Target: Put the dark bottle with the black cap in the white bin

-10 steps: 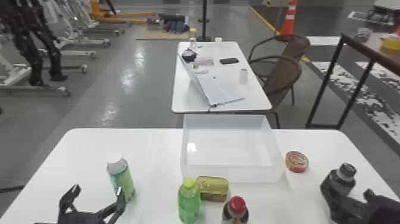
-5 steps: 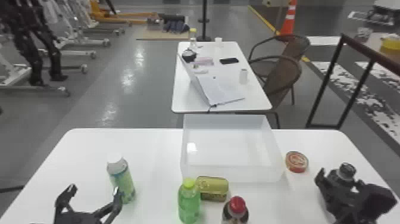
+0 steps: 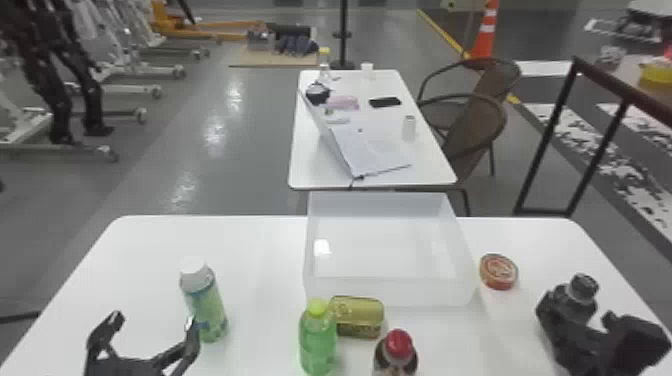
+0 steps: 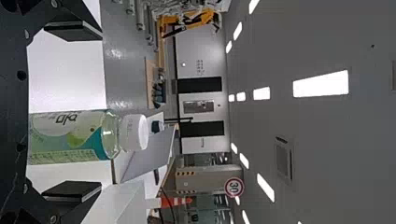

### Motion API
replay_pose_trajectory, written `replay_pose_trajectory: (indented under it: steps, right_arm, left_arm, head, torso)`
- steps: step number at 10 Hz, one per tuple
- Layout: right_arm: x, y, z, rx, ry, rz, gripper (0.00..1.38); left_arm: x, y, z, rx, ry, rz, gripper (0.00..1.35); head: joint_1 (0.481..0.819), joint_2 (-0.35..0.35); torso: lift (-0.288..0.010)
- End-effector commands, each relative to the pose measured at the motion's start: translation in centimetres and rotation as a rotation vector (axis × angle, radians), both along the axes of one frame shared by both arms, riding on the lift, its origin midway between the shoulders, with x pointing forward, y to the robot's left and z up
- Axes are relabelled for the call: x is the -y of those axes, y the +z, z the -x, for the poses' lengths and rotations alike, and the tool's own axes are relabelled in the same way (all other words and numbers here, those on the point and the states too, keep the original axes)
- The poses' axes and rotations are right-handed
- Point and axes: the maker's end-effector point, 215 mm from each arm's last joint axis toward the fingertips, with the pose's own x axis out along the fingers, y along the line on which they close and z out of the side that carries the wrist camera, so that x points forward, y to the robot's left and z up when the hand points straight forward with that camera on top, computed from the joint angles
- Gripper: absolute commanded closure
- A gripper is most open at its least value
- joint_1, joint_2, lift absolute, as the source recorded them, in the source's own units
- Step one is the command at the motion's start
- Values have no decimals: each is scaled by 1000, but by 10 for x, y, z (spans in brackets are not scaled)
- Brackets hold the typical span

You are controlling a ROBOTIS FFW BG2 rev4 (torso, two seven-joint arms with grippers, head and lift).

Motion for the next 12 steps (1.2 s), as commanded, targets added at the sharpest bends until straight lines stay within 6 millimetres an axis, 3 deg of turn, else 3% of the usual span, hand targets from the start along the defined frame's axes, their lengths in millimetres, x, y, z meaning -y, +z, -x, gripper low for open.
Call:
replay_pose_trajectory:
  steps: [1, 4, 6, 7, 9, 12]
  right_arm:
    - [2, 1, -3, -2, 0, 11, 381]
    - [4, 2, -7, -6, 16, 29, 857]
    - [-2, 12, -3, 32, 27, 27, 898]
    - [-14, 32, 1, 80, 33, 7, 866]
    - [-46, 91, -2, 135, 99, 39, 866]
    - [-94, 151, -37, 167, 239, -11, 866]
  left_arm:
    - [0, -1, 0, -1, 2, 3, 167]
    - [-1, -2, 0, -3, 2, 7, 167]
    - [-1, -2, 0, -3, 3, 9, 167]
    - [-1, -2, 0, -3, 3, 9, 167]
    - [-1, -3, -1, -4, 3, 14, 167]
    - [4, -5, -2, -2, -4, 30, 167]
  head:
    - [549, 0]
    - [549, 0]
    - [549, 0]
    - [549, 0]
    - [549, 0]
    - [549, 0]
  torso:
    - [-100]
    - [-100]
    - [-100]
    - [-100]
    - [-100]
    - [-100]
